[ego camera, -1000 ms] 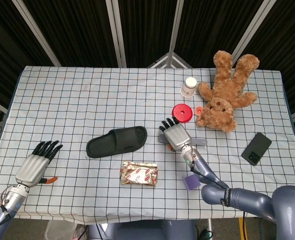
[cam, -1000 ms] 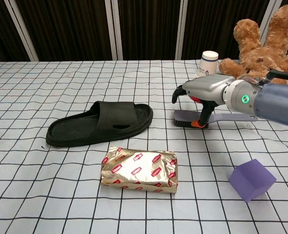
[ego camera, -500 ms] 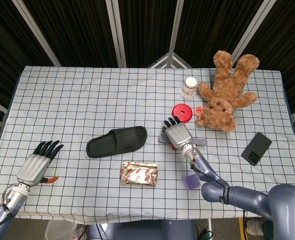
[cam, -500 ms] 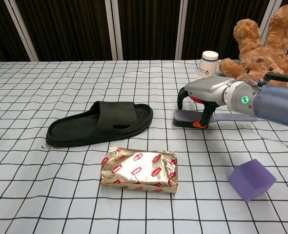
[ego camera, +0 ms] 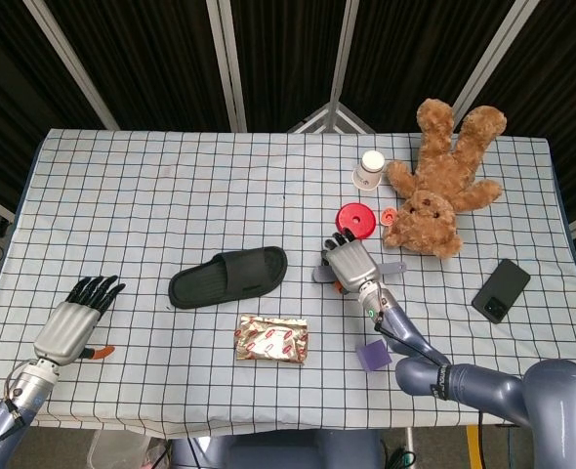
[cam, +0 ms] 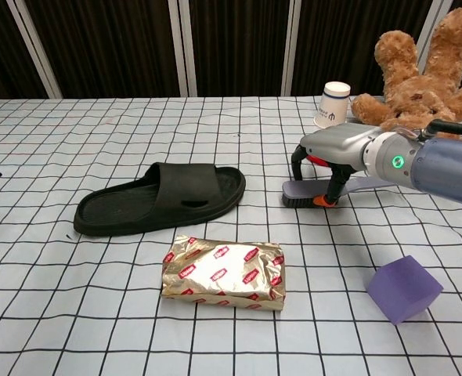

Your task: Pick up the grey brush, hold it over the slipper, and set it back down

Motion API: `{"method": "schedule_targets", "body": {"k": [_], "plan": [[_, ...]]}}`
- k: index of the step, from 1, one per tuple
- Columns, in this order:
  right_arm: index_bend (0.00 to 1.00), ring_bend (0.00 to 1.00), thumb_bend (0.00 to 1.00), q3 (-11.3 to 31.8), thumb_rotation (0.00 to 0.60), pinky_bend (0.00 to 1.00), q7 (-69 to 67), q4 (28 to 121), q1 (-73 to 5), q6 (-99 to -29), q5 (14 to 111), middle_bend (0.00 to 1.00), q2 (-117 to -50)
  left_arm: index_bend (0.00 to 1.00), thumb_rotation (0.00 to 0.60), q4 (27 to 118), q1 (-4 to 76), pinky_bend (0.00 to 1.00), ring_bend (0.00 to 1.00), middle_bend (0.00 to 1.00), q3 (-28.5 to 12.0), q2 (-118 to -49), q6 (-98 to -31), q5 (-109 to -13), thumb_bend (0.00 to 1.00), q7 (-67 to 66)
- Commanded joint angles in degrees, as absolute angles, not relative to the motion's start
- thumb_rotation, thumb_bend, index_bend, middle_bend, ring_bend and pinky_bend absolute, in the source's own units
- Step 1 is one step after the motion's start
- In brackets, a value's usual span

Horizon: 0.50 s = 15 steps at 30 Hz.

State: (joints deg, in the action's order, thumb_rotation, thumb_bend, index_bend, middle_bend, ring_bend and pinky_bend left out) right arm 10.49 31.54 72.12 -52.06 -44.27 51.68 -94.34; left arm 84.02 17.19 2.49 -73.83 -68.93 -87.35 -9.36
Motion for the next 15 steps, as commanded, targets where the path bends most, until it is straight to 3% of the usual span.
{"method": "schedule_targets", "body": {"k": [1, 4, 8, 15], "plan": [[0.48, 0.15, 0.36, 10.35, 0.6, 0.11, 31.25, 71.9, -52.11, -44.26, 51.65, 0.26, -94.4, 0.0, 0.533, 84.01, 17.18, 0.03, 0.0, 0.0, 2.49, -73.85, -68.98, -87.33, 0.07, -9.42], [0.53, 0.19, 0.36, 10.33, 0.6, 0.19, 30.72, 71.79, -52.1, -44.59, 52.13, 0.31, -94.42, 0.0, 0.532, 83.97, 17.21, 0.03, 0.0, 0.0, 2.5, -73.88, -68.89, -87.25, 0.07, -9.45], [0.64, 0.33, 0.36, 10.47, 0.6, 0.36, 28.96, 71.72, -51.88, -45.13, 53.52, 0.46, -94.43, 0.0, 0.534, 83.87, 17.39, 0.03, 0.0, 0.0, 2.59, -74.03, -68.49, -87.19, 0.07, -9.6], [0.76, 0.46, 0.38, 10.21, 0.6, 0.51, 24.17, 70.95, -51.16, -44.95, 56.88, 0.57, -94.61, 0.0, 0.535, 84.02, 17.56, 0.03, 0.0, 0.0, 3.07, -74.13, -68.35, -87.92, 0.1, -9.72]]}}
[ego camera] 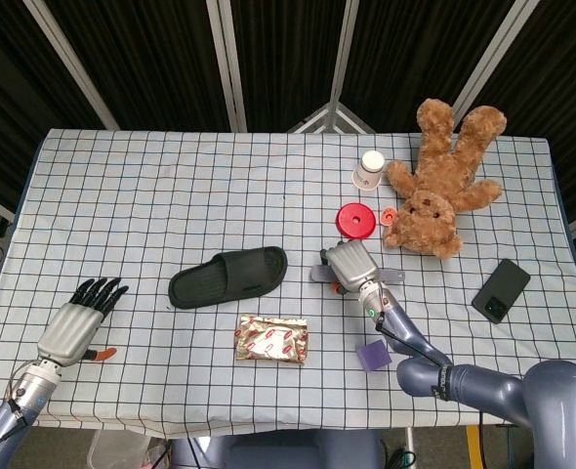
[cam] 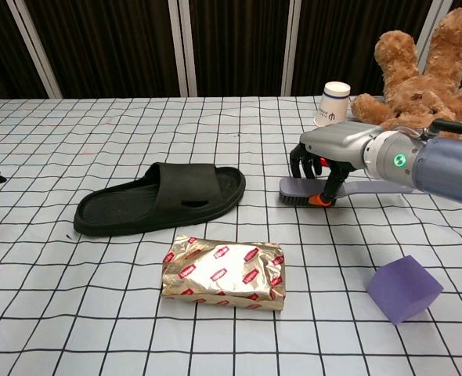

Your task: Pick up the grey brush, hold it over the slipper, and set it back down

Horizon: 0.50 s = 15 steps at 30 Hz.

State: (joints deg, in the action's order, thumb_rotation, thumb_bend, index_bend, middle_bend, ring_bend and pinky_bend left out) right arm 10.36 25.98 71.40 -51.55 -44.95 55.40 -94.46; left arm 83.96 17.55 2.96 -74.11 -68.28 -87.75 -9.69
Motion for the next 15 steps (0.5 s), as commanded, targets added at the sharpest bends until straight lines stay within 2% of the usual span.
{"method": "schedule_targets", "body": {"k": [1, 10, 15], "plan": [[0.76, 0.46, 0.39, 10.16, 0.6, 0.51, 23.58, 70.82, -51.07, -45.03, 57.43, 0.58, -94.64, 0.0, 0.533, 84.07, 17.55, 0.03, 0.0, 0.0, 3.13, -74.14, -68.4, -88.01, 0.1, -9.71], [0.8, 0.5, 0.42, 9.65, 0.6, 0.56, 20.42, 69.91, -50.34, -45.81, 60.64, 0.61, -94.67, 0.0, 0.535, 84.15, 17.55, 0.03, 0.0, 0.0, 3.38, -74.27, -68.36, -88.19, 0.12, -10.02], [0.82, 0.52, 0.45, 9.68, 0.6, 0.57, 19.53, 70.47, -50.04, -46.73, 62.09, 0.63, -94.14, 0.0, 0.535, 84.23, 18.13, 0.03, 0.0, 0.0, 3.88, -74.53, -67.31, -88.85, 0.25, -9.63]]}}
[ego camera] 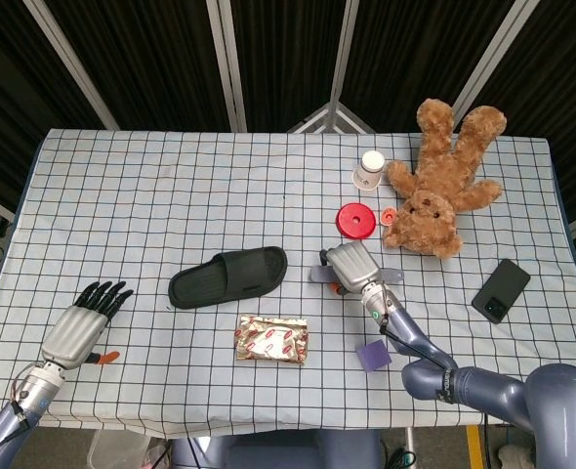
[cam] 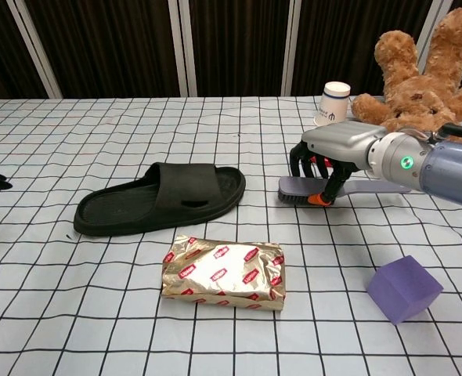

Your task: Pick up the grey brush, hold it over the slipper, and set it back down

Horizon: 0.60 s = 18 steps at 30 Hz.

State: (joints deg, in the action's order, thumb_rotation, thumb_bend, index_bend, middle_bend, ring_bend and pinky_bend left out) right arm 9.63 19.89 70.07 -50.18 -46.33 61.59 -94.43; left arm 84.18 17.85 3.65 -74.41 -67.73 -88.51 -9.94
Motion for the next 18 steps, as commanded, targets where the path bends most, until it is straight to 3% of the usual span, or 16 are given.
{"method": "schedule_targets", "body": {"k": [1, 11, 18], "plan": [[0.82, 0.52, 0.45, 9.73, 0.6, 0.57, 19.31, 70.75, -49.98, -46.93, 62.38, 0.63, -93.98, 0.0, 0.535, 84.25, 18.32, 0.03, 0.0, 0.0, 3.98, -74.56, -67.08, -89.09, 0.27, -9.42], [0.82, 0.52, 0.45, 11.04, 0.6, 0.57, 20.23, 75.38, -50.67, -48.07, 63.64, 0.63, -91.27, 0.0, 0.539, 85.51, 22.23, 0.03, 0.0, 0.0, 1.92, -73.96, -66.34, -92.11, 0.4, -5.8], [0.82, 0.52, 0.45, 12.98, 0.6, 0.57, 22.58, 77.75, -52.73, -46.99, 61.12, 0.63, -90.85, 0.0, 0.518, 87.71, 27.02, 0.03, 0.0, 0.0, 0.43, -73.22, -60.64, -91.9, 0.48, -3.83]]}}
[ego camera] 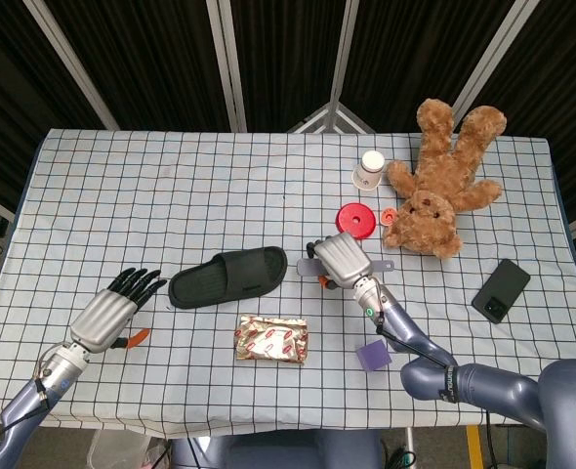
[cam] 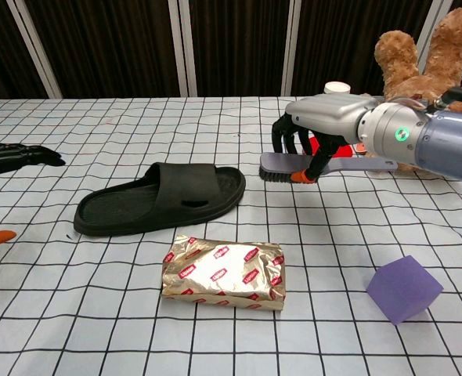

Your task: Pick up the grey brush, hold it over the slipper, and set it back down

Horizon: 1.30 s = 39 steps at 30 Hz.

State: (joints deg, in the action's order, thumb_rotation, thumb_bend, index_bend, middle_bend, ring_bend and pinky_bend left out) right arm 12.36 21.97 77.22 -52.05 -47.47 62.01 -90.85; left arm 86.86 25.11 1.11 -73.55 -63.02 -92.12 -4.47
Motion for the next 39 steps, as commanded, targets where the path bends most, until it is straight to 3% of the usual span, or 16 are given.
{"method": "schedule_targets", "body": {"k": [1, 12, 23, 39], "plan": [[0.82, 0.52, 0.45, 13.22, 0.6, 0.57, 22.76, 77.86, -53.03, -46.75, 60.68, 0.63, -90.95, 0.0, 0.519, 87.82, 27.61, 0.03, 0.0, 0.0, 0.29, -73.23, -59.63, -91.58, 0.49, -3.94], [0.82, 0.52, 0.45, 17.2, 0.6, 0.57, 24.02, 77.27, -58.71, -43.31, 54.91, 0.63, -94.4, 0.0, 0.524, 85.38, 31.76, 0.03, 0.0, 0.0, 0.02, -74.56, -48.28, -83.79, 0.51, -4.79], [0.82, 0.52, 0.46, 19.7, 0.6, 0.57, 24.89, 73.1, -63.57, -41.46, 47.38, 0.63, -98.81, 0.0, 0.525, 81.97, 33.03, 0.03, 0.0, 0.0, 0.83, -76.53, -45.72, -82.64, 0.51, -4.26], [0.82, 0.52, 0.45, 18.86, 0.6, 0.57, 25.59, 74.58, -65.61, -44.32, 44.68, 0.63, -101.72, 0.0, 0.522, 77.75, 34.47, 0.03, 0.0, 0.0, 2.07, -78.6, -43.38, -82.46, 0.51, -1.68]]}}
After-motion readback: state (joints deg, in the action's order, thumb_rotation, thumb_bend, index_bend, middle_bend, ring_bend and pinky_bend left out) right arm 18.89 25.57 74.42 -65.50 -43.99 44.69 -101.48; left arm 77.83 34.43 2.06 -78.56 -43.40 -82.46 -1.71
